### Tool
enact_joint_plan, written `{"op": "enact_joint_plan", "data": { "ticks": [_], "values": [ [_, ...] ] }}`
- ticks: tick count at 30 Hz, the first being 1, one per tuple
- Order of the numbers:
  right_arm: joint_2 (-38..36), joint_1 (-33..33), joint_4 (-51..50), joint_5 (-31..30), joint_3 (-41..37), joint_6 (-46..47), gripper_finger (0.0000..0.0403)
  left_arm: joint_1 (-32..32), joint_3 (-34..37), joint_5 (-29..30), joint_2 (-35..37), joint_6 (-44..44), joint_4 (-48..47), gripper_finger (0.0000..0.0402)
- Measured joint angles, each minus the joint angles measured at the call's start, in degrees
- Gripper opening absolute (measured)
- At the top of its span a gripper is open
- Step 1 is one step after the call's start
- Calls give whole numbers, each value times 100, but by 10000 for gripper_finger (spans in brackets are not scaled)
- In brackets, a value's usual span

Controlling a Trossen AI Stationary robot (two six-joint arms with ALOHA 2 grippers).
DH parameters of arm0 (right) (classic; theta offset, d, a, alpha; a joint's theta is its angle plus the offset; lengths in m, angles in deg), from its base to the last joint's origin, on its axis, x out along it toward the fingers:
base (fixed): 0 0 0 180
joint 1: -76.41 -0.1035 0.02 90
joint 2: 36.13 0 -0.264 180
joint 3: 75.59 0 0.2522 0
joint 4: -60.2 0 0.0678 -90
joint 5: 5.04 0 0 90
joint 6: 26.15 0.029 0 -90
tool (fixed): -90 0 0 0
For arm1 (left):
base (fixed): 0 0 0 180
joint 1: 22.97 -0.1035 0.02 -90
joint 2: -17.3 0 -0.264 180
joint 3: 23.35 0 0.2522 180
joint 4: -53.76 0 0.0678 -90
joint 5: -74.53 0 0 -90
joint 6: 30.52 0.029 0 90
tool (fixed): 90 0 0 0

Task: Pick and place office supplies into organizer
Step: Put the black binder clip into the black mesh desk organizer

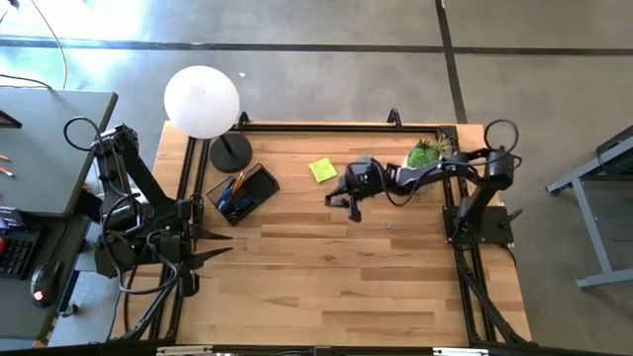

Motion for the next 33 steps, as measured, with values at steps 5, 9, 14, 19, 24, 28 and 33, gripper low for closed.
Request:
{"op": "enact_joint_plan", "data": {
  "ticks": [5,9,14,19,24,28,33],
  "values": [
    [58,-737,589,-482,452,30,134,0,0,-5,2,0,4,79],
    [365,-1239,773,-1250,1012,-59,134,0,-1,52,2,7,61,79],
    [1097,-1476,716,-1521,2192,-402,134,0,-1,75,2,11,89,79],
    [2155,-1398,312,-1547,3880,-480,134,0,0,48,1,20,84,79],
    [3287,-1323,-719,-1497,5708,-432,134,0,-1,36,-17,-8,91,79],
    [4045,-1326,-1798,-1301,6981,-586,134,0,-1,37,-17,-20,90,79],
    [4708,-1326,-2619,-1304,8101,-1081,134,0,1,34,-37,-148,37,79]
  ]
}}
